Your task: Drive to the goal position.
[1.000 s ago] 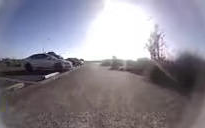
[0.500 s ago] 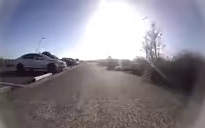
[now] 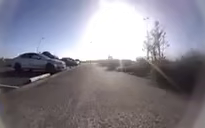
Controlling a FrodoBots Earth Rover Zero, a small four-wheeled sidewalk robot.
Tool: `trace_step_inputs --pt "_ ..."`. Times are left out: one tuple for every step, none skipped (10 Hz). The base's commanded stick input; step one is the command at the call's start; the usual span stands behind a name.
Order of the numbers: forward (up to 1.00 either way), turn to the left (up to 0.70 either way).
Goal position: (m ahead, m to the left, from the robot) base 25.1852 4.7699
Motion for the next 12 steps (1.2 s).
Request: trace_step_inputs --pt "0.7 0.0" --pt "0.7 0.0" --pt "0.7 0.0" --pt "0.7 0.0" --pt "0.7 0.0" --pt "0.7 0.0" --pt "0.7 0.0" --pt "0.7 0.0" --pt "0.7 0.0" --pt "0.7 0.0" --pt "0.7 0.0" --pt "0.7 0.0"
